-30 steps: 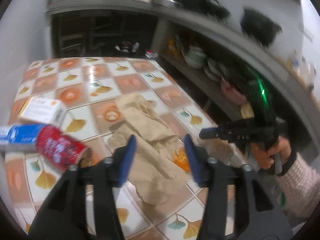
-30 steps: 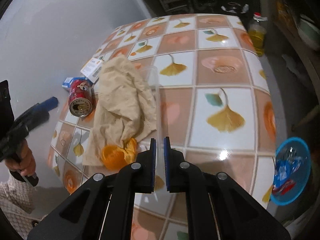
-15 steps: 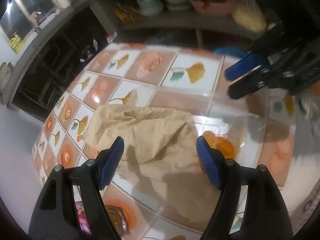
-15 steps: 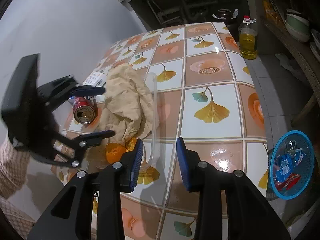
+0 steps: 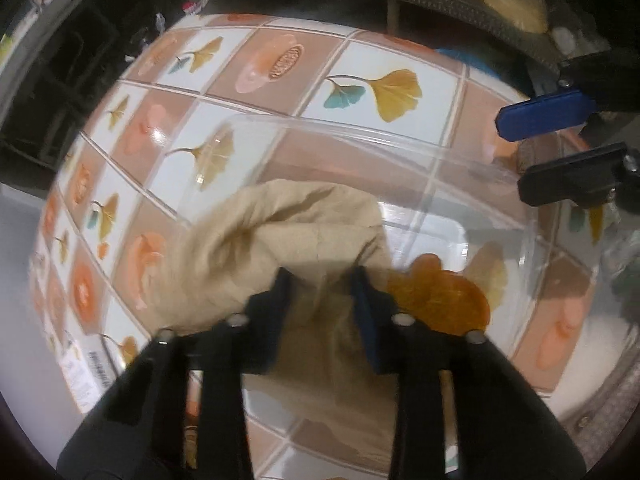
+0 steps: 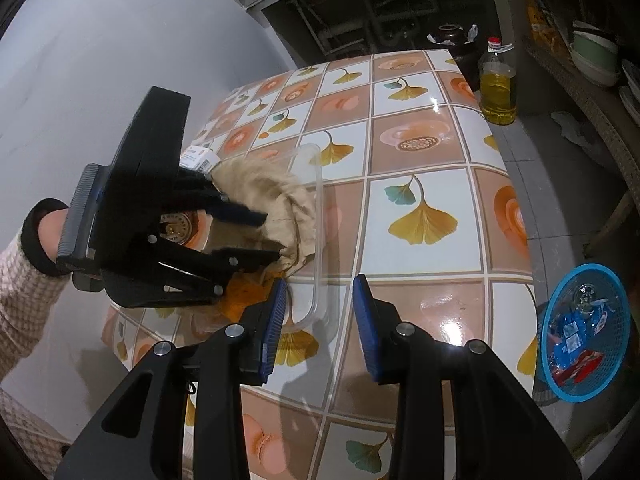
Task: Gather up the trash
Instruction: 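Grasp the tan cloth with the left tool and lift it, then grasp the orange peel in the clear plastic box with the right tool while the left tool holds the cloth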
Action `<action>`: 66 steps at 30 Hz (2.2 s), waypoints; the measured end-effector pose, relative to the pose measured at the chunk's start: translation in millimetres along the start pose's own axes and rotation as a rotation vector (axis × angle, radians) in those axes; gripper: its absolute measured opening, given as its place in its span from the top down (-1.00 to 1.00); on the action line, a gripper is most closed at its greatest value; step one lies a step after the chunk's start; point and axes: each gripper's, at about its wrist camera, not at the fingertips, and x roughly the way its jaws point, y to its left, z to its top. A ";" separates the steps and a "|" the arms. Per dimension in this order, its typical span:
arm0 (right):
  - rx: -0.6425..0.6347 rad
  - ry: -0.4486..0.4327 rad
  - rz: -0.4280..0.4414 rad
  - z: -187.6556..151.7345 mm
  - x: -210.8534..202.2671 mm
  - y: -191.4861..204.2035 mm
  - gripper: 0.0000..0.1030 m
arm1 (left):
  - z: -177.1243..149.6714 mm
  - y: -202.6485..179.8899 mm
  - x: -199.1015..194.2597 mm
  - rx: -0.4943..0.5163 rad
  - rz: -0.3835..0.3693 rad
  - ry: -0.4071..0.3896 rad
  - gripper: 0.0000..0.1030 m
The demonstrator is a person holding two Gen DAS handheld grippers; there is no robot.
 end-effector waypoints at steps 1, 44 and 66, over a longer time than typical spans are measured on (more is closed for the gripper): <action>0.002 -0.003 0.001 -0.4 -0.9 -0.4 0.33 | -1.1 -0.9 -0.4 -0.003 -0.018 -0.003 0.67; -0.279 0.340 0.028 44.2 27.3 85.9 0.33 | -179.2 -12.9 -64.2 -0.670 -0.132 -0.472 0.96; -0.365 0.578 -0.168 28.1 110.2 87.9 0.53 | -190.7 -8.1 -41.9 -0.685 -0.183 -0.443 0.96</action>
